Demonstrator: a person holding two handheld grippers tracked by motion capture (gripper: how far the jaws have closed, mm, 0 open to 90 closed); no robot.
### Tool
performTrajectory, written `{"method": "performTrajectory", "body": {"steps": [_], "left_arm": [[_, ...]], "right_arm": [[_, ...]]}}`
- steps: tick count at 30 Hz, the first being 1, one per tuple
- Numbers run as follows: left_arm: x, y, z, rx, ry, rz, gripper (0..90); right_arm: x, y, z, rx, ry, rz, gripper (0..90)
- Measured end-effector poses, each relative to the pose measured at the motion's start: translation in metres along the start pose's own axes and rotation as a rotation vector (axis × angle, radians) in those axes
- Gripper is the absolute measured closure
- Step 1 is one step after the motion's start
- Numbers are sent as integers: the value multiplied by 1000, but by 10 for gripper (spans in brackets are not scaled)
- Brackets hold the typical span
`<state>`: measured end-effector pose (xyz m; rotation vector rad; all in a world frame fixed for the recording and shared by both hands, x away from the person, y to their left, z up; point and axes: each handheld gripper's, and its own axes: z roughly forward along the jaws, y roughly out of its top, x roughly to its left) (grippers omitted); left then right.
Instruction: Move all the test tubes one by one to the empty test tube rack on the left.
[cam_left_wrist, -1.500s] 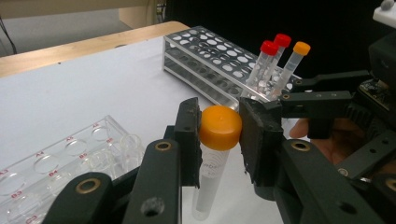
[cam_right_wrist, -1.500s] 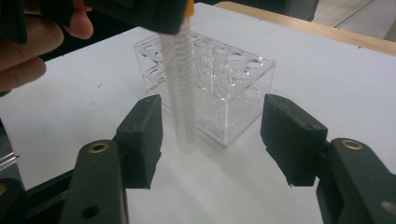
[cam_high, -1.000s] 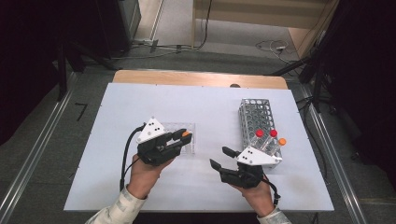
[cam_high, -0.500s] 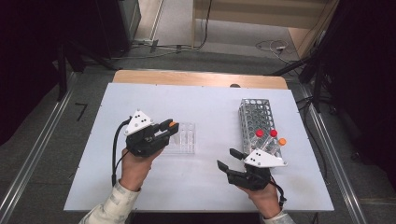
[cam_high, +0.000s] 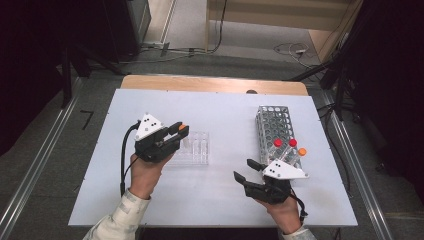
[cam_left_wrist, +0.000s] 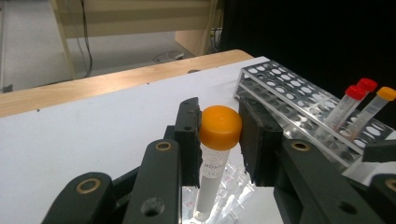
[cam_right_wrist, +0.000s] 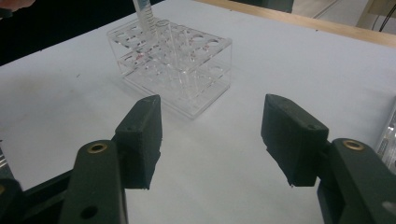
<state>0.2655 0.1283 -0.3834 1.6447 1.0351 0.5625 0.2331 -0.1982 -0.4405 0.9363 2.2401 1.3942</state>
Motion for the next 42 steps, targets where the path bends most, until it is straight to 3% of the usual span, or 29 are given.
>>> {"method": "performTrajectory", "body": {"steps": [14, 26, 36, 42], "left_arm": [[-8, -22, 17, 56, 38, 39, 704], [-6, -33, 20, 95, 46, 22, 695], [-5, -32, 18, 89, 42, 3, 661], [-4, -31, 17, 84, 29, -16, 591]], "right_arm": [[0, -1, 1, 9, 0, 3, 367], [0, -2, 2, 17, 0, -1, 366], [0, -2, 2, 20, 1, 0, 366], [-3, -3, -3, 12, -12, 8, 365]]}}
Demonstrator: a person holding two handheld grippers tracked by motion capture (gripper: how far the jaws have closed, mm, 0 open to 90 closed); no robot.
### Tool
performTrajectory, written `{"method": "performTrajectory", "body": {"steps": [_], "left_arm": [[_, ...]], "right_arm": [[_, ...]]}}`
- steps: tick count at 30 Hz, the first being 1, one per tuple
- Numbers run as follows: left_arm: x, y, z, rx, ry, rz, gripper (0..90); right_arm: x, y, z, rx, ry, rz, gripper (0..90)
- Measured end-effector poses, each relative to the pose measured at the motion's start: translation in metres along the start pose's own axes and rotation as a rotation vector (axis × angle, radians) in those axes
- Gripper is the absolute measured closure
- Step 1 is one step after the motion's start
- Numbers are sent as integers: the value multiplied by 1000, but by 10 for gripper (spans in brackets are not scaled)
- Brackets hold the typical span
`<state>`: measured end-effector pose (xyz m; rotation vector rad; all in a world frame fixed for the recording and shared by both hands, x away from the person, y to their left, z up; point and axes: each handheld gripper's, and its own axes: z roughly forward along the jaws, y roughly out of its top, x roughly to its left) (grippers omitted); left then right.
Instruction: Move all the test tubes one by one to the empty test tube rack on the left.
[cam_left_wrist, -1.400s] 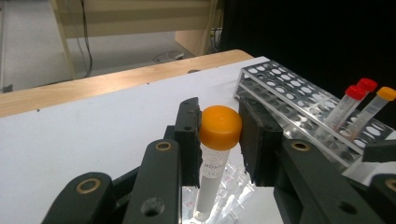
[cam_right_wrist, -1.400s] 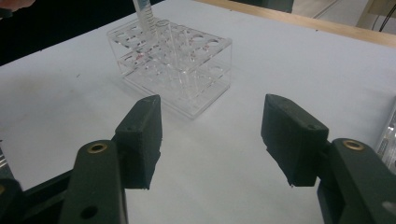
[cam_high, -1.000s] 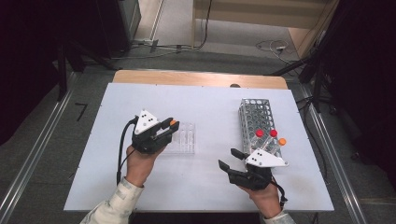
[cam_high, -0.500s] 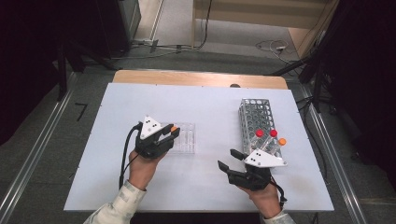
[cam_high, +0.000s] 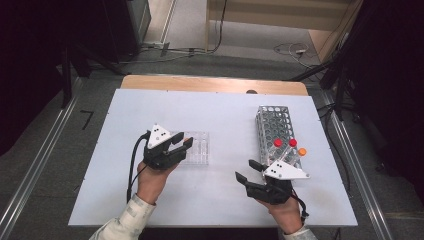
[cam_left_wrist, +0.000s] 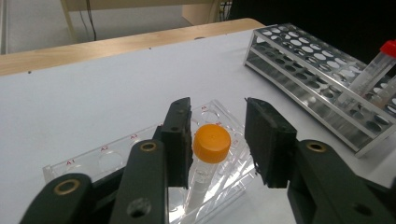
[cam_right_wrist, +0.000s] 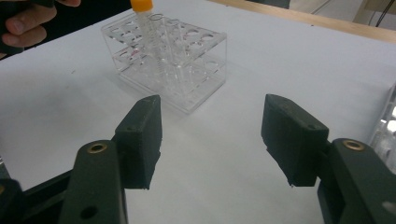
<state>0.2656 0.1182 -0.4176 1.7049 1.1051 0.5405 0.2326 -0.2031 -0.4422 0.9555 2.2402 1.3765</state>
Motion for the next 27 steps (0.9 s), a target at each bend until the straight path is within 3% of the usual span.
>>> {"method": "performTrajectory", "body": {"steps": [2, 9, 17, 21, 27], "left_arm": [[1, 1, -1, -13, -4, -11, 527], [4, 1, -3, -22, 43, -34, 309], [7, 1, -4, -23, 53, -50, 279], [10, 1, -4, -16, 36, -81, 233], [10, 1, -3, -15, 41, -82, 228]], "right_arm": [[-2, -1, -3, -2, -8, 5, 357], [-13, -6, -18, -16, -45, 23, 323], [-28, -16, -41, -22, -124, 44, 310], [-38, -22, -52, -26, -163, 64, 295], [-56, -32, -68, -29, -259, 95, 283]]}}
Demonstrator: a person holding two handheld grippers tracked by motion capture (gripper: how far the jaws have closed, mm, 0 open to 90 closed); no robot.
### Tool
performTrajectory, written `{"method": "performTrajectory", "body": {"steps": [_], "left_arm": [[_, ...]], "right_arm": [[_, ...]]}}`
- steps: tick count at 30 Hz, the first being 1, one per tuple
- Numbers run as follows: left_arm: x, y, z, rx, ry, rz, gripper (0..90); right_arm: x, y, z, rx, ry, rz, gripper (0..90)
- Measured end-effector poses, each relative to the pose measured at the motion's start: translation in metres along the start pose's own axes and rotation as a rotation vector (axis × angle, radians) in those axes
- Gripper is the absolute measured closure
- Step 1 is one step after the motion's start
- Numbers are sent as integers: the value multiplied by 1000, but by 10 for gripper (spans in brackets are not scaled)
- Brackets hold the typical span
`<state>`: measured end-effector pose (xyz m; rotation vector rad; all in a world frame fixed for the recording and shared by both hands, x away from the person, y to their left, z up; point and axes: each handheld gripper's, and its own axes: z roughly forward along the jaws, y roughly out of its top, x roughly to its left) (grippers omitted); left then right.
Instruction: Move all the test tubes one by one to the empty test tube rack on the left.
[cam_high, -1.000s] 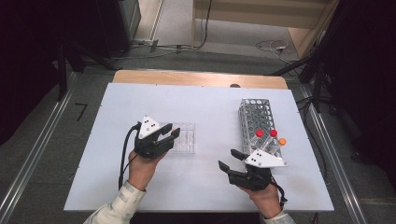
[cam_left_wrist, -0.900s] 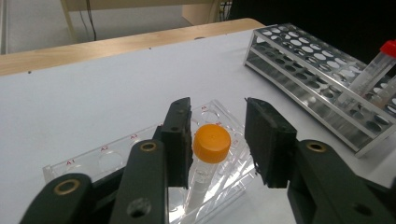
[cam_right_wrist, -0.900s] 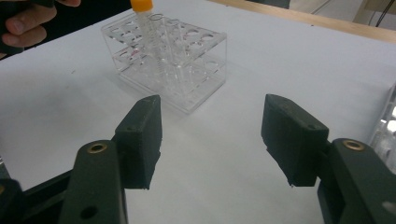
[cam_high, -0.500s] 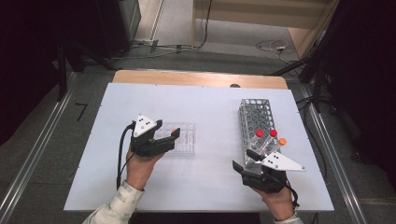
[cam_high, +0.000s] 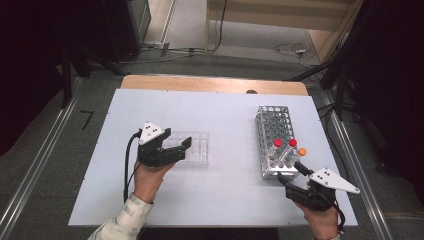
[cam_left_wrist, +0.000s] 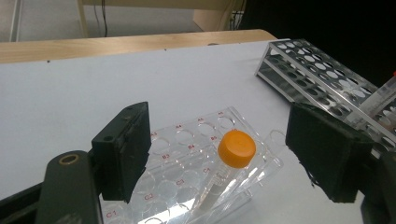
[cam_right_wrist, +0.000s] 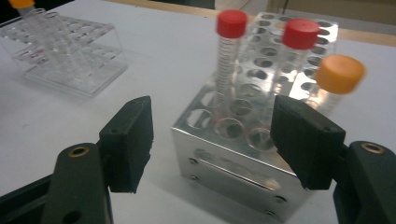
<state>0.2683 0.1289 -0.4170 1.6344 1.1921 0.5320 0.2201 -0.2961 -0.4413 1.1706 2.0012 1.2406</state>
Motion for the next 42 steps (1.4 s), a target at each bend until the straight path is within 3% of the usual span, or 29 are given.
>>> {"method": "performTrajectory", "body": {"steps": [8, 16, 31, 42], "left_arm": [[-2, -1, 1, 6, -1, 9, 229], [-4, -1, 2, 9, -1, 14, 232], [-5, -2, 3, 12, -1, 17, 237], [-5, -2, 2, 10, 1, 18, 237]], "right_arm": [[-25, -5, 4, -12, -98, 47, 344], [-40, -4, 22, -14, -138, 66, 502], [-43, -4, 33, -13, -158, 58, 706], [-39, 21, 7, -98, -163, 44, 712]]}}
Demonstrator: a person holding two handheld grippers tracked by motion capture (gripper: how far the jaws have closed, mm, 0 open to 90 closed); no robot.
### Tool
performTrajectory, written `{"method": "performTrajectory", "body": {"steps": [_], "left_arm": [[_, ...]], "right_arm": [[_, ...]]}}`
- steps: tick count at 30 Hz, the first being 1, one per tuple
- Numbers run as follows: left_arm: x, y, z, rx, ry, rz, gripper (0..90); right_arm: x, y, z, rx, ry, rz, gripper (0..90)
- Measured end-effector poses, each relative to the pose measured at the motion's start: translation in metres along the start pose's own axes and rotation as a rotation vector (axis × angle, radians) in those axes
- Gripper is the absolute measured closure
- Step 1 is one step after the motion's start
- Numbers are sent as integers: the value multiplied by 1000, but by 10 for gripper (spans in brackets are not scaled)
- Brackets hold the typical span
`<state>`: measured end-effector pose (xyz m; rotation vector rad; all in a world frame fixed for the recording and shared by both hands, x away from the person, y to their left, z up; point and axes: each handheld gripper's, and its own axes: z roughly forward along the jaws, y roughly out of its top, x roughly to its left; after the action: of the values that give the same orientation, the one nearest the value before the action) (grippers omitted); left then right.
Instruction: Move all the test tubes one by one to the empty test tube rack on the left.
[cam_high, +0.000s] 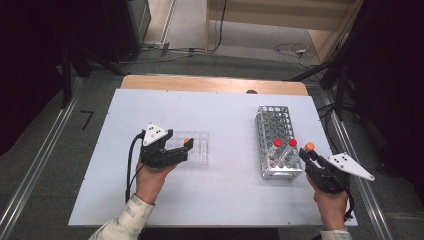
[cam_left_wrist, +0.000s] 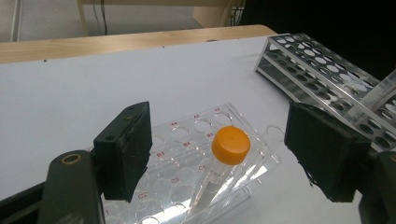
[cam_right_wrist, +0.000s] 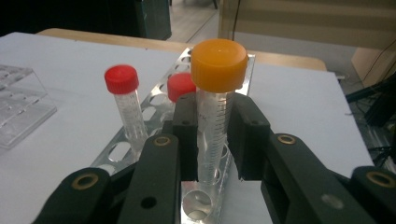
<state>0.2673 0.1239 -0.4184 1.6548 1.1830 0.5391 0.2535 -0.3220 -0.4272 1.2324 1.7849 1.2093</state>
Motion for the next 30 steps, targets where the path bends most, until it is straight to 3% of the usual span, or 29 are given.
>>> {"method": "performTrajectory", "body": {"steps": [7, 11, 18, 30], "left_arm": [[0, 0, 0, -4, -1, -3, 237], [-1, 0, 0, -3, 0, -1, 237], [-2, 0, 0, -1, -1, 1, 238], [-4, 0, 1, 1, -5, 9, 237]], "right_arm": [[5, 10, -13, -35, 0, -19, 713], [11, 14, -18, -43, 27, -28, 713], [30, 18, -18, -31, 114, -48, 713], [74, 15, -3, 7, 264, -93, 713]]}}
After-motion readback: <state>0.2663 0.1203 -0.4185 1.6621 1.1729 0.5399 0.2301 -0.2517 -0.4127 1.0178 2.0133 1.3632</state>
